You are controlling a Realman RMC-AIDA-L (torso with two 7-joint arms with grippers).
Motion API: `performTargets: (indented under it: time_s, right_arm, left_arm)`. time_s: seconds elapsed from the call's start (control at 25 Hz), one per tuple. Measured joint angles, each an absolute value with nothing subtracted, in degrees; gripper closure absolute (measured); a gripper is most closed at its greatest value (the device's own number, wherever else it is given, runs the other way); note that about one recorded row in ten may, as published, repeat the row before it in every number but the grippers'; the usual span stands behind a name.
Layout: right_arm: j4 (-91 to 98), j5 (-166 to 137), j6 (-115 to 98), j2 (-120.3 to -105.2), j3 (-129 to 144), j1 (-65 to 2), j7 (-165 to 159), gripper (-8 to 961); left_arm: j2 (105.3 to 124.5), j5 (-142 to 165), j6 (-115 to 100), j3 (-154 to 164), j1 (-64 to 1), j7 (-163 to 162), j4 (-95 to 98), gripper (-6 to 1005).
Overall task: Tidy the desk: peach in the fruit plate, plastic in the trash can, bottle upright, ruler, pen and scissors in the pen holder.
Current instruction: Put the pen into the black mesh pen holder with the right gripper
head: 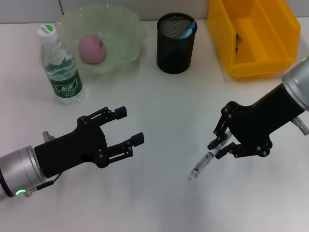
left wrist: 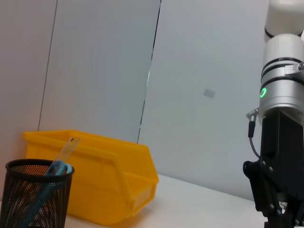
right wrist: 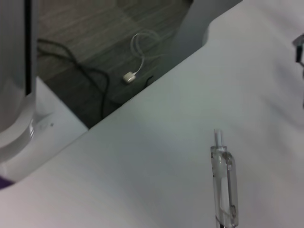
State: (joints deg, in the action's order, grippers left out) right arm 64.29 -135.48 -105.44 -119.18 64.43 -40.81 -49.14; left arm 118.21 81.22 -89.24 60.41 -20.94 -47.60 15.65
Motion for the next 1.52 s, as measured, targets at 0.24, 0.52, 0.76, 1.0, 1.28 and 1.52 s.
performTargets:
  time_s: [0.24, 0.52, 0.76, 1.0, 1.28, 1.52]
  right_arm:
    - [61.5, -130.4, -105.5, -119.18, 61.1, -39.0, -50.6, 817]
    - [57.3, -127.4, -105.5, -119.16, 56.2, -38.3, -52.0, 817]
    - [48.5, -123.5, -105.2, -118.94, 48.6, -37.8, -50.4, 816]
    - [44.7, -121.2, -105.4, -118.87, 44.3, -36.4, -49.4, 817]
    - [40.3, -114.9, -105.5, -118.45, 43.4, -34.2, -49.4, 817]
    - [35.5, -113.1, -104.9, -118.17, 41.6, -34.0, -49.4, 816]
  left_arm:
    - [118.22, 81.2, -89.7, 60.4, -21.0, -47.4, 15.6, 216]
    - [118.39, 81.2, -90.6, 60.4, -20.7, -46.3, 16.0, 216]
    - [118.58, 81.2, -92.1, 60.2, -20.6, -43.9, 15.7, 216]
    - [118.56, 81.2, -93.4, 59.7, -20.5, -43.8, 15.7, 216]
    - [118.56, 81.1, -93.9, 59.7, -20.4, -43.6, 15.7, 216]
    - [118.57, 81.1, -94.4, 59.7, -20.4, -43.6, 15.7, 216]
